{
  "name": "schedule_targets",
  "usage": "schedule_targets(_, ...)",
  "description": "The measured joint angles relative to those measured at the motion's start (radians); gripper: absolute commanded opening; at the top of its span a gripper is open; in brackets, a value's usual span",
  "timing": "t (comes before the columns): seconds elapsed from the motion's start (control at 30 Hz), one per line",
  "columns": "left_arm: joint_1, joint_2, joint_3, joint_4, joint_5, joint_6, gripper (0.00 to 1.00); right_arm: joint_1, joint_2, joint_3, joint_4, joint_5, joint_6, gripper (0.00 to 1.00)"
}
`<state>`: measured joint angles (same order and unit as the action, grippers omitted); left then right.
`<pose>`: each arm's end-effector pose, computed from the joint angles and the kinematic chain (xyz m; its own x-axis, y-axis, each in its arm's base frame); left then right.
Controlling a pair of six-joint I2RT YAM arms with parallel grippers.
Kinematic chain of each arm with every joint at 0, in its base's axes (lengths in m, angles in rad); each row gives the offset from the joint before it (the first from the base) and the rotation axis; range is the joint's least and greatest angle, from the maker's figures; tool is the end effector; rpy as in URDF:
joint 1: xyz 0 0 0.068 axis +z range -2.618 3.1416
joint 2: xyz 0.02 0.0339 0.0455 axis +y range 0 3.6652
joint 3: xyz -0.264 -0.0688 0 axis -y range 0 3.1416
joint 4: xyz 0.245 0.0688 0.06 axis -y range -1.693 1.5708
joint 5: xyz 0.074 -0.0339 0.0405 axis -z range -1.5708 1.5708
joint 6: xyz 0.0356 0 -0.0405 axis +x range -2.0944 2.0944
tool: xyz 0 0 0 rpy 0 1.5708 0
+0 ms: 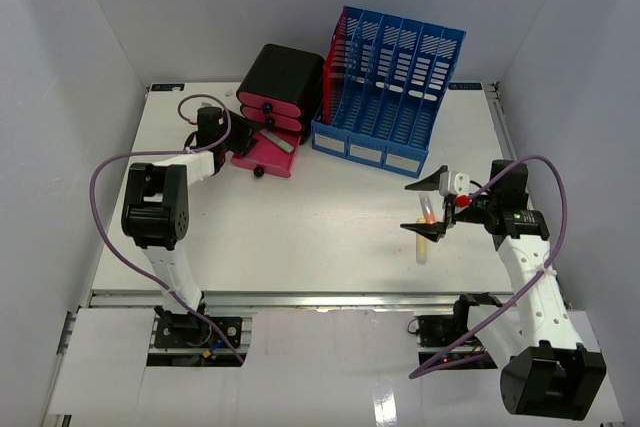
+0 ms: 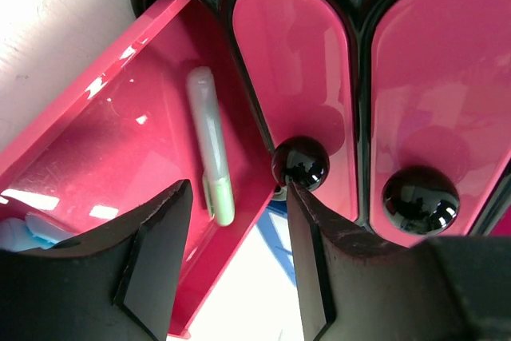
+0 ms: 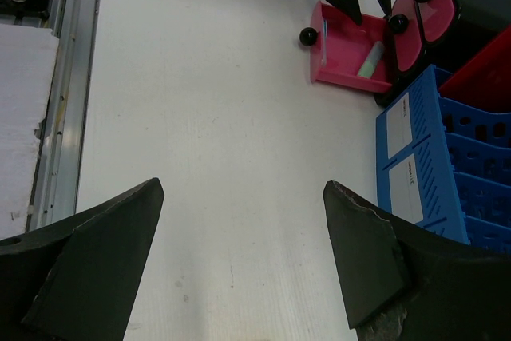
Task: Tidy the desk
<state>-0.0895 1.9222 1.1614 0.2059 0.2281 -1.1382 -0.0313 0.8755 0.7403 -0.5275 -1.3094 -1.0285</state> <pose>0.4197 -0.0457 0.1786 -0.4728 -0.8455 -0.2482 -0.3597 0.4423 -0.8216 0.1683 0.0291 0.2915 0.3277 -0.2317 -0.9159 -0.9154 0.1621 -0.3685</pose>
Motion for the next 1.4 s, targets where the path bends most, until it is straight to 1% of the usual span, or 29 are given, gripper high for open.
schedule_targets(0.13, 0.000, -0.018, 0.000, -0.012, 0.005, 0.052, 0.65, -0.007, 0.020, 0.000, 0.000, 0.000, 0.008, 0.88)
schedule_targets(0.27, 0.003, -0.128, -0.011, -0.031, 0.026, 0.138, 0.71, -0.019, 0.048, 0.000, 0.003, 0.007, 0.035, 0.87)
schedule_targets(0.37, 0.019, -0.266, -0.054, -0.016, 0.061, 0.219, 0.81, -0.024, 0.066, 0.000, 0.010, 0.030, 0.069, 0.87)
schedule_targets(0.47, 0.074, -0.471, -0.160, -0.029, 0.119, 0.325, 0.98, -0.026, 0.090, 0.000, 0.019, 0.109, 0.117, 0.87)
schedule_targets(0.53, 0.136, -0.596, -0.222, -0.046, 0.147, 0.394, 0.98, -0.020, 0.103, 0.002, 0.013, 0.200, 0.144, 0.89)
schedule_targets(0.67, 0.245, -0.801, -0.354, -0.078, 0.180, 0.513, 0.98, 0.000, 0.113, 0.011, -0.005, 0.456, 0.216, 0.92)
schedule_targets(0.77, 0.255, -0.915, -0.448, -0.119, 0.213, 0.587, 0.98, 0.019, 0.142, 0.025, -0.003, 0.681, 0.291, 0.92)
schedule_targets(0.83, 0.252, -0.964, -0.482, -0.152, 0.246, 0.627, 0.98, 0.024, 0.169, 0.025, -0.001, 0.807, 0.346, 0.91)
schedule_targets(0.93, 0.251, -1.001, -0.495, -0.195, 0.290, 0.681, 0.98, 0.040, 0.212, 0.024, 0.007, 0.948, 0.416, 0.84)
schedule_targets(1.0, 0.251, -1.022, -0.496, -0.217, 0.310, 0.707, 0.98, 0.062, 0.248, 0.025, 0.017, 1.010, 0.458, 0.78)
schedule_targets(1.07, 0.251, -1.053, -0.510, -0.226, 0.326, 0.728, 0.98, 0.092, 0.307, 0.035, 0.022, 1.059, 0.500, 0.75)
schedule_targets(1.23, 0.251, -1.158, -0.590, -0.253, 0.345, 0.764, 0.98, 0.154, 0.499, 0.083, 0.044, 1.146, 0.584, 0.73)
schedule_targets(1.4, 0.251, -1.221, -0.613, -0.280, 0.353, 0.783, 0.98, 0.191, 0.594, 0.088, 0.077, 1.206, 0.635, 0.70)
